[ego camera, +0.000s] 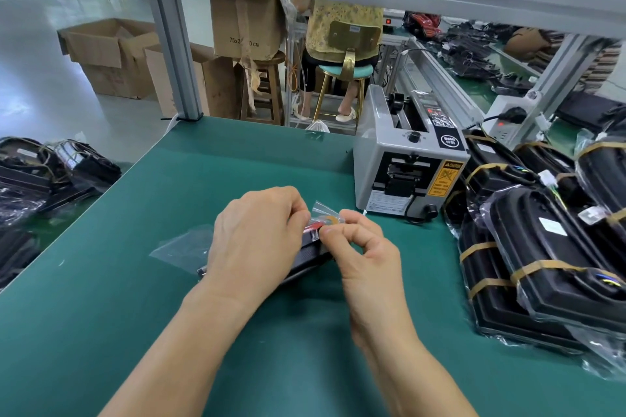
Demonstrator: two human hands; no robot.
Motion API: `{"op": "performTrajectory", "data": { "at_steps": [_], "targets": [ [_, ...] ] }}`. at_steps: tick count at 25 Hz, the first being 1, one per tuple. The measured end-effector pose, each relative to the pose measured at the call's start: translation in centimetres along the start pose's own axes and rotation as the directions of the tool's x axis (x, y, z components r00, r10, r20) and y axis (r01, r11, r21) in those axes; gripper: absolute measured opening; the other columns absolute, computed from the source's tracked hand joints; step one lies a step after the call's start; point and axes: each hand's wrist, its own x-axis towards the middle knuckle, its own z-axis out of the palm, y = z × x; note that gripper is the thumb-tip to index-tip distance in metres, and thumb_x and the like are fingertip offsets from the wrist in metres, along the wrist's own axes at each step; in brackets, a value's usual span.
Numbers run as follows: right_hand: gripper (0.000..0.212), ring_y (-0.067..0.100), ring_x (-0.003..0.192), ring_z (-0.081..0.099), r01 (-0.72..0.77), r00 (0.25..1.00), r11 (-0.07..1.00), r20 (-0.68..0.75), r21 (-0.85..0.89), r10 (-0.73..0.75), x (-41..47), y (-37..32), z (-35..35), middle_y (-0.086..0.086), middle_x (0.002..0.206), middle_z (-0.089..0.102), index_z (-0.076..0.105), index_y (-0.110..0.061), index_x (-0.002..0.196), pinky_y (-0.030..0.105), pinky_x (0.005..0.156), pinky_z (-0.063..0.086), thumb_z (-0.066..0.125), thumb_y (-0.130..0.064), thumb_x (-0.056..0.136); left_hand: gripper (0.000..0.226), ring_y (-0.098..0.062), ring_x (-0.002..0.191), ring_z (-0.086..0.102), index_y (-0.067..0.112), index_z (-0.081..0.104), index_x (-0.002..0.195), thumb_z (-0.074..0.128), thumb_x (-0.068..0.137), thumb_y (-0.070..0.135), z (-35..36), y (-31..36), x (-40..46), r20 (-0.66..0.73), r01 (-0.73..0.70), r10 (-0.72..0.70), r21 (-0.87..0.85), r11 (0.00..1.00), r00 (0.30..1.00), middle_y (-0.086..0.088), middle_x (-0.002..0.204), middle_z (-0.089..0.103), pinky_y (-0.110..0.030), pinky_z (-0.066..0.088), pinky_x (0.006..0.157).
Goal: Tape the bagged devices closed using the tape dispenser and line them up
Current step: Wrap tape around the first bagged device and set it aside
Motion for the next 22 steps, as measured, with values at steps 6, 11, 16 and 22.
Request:
{"op": "performTrajectory", "data": {
  "at_steps": [6,11,16,22],
  "targets": [
    [0.020,-0.012,0.097,0.055,0.070,0.997,0.994,-0.027,-0.085,-0.072,-0.1,0.3,0.0,-0.007,0.106,0.059,0.070,-0.013,0.060,0.004,0.079,0.037,0.071,-0.010,0.080,0.013,-0.025,0.079,0.057,0.024,0.066,0.083,0.057,0.088,0.031,0.0,0.2,-0.1,0.009,0.007,-0.007,-0.006,1.000,1.000,0.003,0.076,0.066,-0.033,0.041,0.065],
    [0.015,-0.010,0.097,0.055,0.124,0.989,0.976,-0.053,-0.178,-0.136,-0.4,0.5,0.3,-0.009,0.104,0.059,0.067,-0.017,0.069,0.008,0.081,0.042,0.071,-0.010,0.082,0.012,-0.027,0.079,0.057,0.024,0.066,0.083,0.057,0.087,0.031,0.0,0.2,-0.1,0.006,-0.002,0.002,0.009,1.000,1.000,0.003,0.076,0.067,-0.032,0.041,0.065],
    [0.014,0.002,0.089,0.058,0.096,0.987,0.995,-0.133,0.004,-0.095,-0.3,1.1,0.3,-0.014,0.091,0.063,0.056,-0.018,0.094,0.012,0.078,0.043,0.065,-0.010,0.087,0.012,-0.026,0.077,0.058,0.024,0.066,0.081,0.057,0.087,0.030,0.0,0.2,-0.3,0.007,0.004,-0.004,-0.001,1.000,1.000,0.004,0.075,0.066,-0.032,0.041,0.064],
    [0.018,-0.004,0.088,0.054,0.069,0.995,0.996,-0.072,-0.064,-0.073,-0.4,1.2,0.4,-0.011,0.097,0.058,0.055,-0.025,0.095,0.004,0.074,0.039,0.069,-0.019,0.085,0.012,-0.026,0.079,0.058,0.025,0.066,0.082,0.057,0.088,0.031,-0.1,0.2,-0.2,0.013,-0.001,0.001,0.011,1.000,1.000,0.004,0.076,0.067,-0.032,0.041,0.064]
  ]
}}
